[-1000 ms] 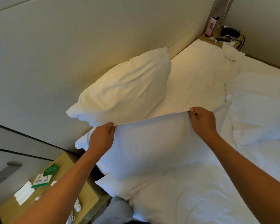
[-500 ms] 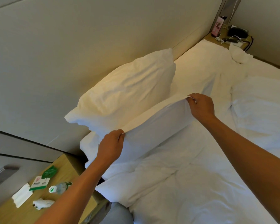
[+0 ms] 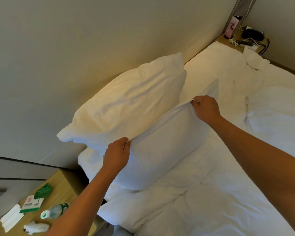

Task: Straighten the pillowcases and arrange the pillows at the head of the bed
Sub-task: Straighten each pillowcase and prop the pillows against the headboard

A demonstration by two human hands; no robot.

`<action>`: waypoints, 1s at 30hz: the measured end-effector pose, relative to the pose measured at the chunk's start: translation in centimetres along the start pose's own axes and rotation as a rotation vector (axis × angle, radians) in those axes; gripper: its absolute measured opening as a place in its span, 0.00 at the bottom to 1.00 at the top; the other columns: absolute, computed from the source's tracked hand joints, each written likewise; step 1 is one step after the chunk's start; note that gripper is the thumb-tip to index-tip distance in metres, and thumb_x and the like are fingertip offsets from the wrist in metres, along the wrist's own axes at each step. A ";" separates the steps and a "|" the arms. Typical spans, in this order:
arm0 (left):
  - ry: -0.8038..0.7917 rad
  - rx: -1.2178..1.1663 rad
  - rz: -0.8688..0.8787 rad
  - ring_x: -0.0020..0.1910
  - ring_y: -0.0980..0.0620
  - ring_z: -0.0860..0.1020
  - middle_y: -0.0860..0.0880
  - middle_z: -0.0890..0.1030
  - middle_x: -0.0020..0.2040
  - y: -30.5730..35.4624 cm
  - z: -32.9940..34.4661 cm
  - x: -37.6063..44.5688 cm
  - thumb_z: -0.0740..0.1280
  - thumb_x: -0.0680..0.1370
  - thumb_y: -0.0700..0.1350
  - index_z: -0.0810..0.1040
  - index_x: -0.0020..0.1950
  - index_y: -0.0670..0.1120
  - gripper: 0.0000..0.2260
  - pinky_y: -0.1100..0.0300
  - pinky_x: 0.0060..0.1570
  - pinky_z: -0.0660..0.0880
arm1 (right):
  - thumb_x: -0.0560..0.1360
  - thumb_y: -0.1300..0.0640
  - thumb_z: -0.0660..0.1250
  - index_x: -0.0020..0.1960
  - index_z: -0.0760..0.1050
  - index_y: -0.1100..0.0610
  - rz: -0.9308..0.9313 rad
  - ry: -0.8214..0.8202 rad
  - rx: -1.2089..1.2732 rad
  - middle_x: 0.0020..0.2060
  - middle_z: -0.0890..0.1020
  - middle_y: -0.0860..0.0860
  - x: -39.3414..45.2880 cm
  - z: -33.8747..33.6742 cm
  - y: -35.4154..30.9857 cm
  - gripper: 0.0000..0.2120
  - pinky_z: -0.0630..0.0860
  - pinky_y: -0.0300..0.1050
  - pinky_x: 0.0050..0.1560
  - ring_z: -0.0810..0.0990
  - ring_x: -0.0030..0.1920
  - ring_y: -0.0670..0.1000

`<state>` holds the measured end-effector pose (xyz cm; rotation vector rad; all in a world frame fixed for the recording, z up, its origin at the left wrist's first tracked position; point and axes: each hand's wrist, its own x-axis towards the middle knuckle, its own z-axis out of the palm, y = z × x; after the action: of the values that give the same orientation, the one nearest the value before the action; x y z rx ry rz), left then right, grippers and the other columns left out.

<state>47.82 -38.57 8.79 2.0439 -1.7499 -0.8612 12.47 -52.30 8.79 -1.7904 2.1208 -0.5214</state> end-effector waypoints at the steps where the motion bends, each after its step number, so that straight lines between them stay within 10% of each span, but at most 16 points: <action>1: -0.021 -0.002 -0.030 0.31 0.48 0.73 0.50 0.73 0.31 -0.4 0.4 0.3 0.60 0.85 0.46 0.72 0.38 0.50 0.15 0.57 0.32 0.66 | 0.86 0.51 0.61 0.58 0.85 0.57 0.001 -0.029 -0.010 0.54 0.87 0.60 0.2 0.9 -0.1 0.16 0.78 0.50 0.53 0.84 0.53 0.63; 19: 0.080 0.017 -0.047 0.31 0.46 0.74 0.46 0.75 0.32 -3.5 -2.5 7.6 0.60 0.85 0.46 0.75 0.41 0.42 0.15 0.53 0.34 0.68 | 0.84 0.56 0.64 0.42 0.82 0.64 0.035 0.003 0.182 0.38 0.84 0.60 6.6 6.7 -5.2 0.16 0.67 0.45 0.41 0.82 0.42 0.60; 23: 0.065 -0.002 -0.046 0.34 0.43 0.76 0.46 0.76 0.34 -2.7 -0.5 5.7 0.59 0.85 0.45 0.76 0.44 0.42 0.13 0.53 0.36 0.70 | 0.84 0.55 0.64 0.60 0.83 0.60 0.051 -0.025 0.116 0.59 0.84 0.59 4.0 7.3 -3.2 0.13 0.76 0.50 0.57 0.83 0.59 0.60; 27: 0.120 0.038 0.004 0.62 0.42 0.77 0.44 0.80 0.61 -1.1 1.3 4.0 0.63 0.83 0.50 0.75 0.66 0.46 0.14 0.46 0.56 0.77 | 0.83 0.49 0.66 0.82 0.62 0.50 0.058 -0.002 0.129 0.81 0.62 0.51 -0.8 8.7 -1.8 0.30 0.75 0.52 0.68 0.71 0.76 0.54; 30: 0.141 0.134 0.135 0.81 0.43 0.58 0.43 0.61 0.81 0.0 3.1 2.5 0.66 0.82 0.52 0.64 0.79 0.47 0.27 0.46 0.72 0.67 | 0.81 0.46 0.69 0.83 0.59 0.51 0.165 -0.032 0.232 0.80 0.63 0.52 -5.1 10.7 -0.7 0.35 0.77 0.57 0.68 0.75 0.72 0.56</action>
<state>46.12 -40.54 5.81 1.9868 -1.8855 -0.5596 18.91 -48.11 -0.29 -1.4748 2.0676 -0.6605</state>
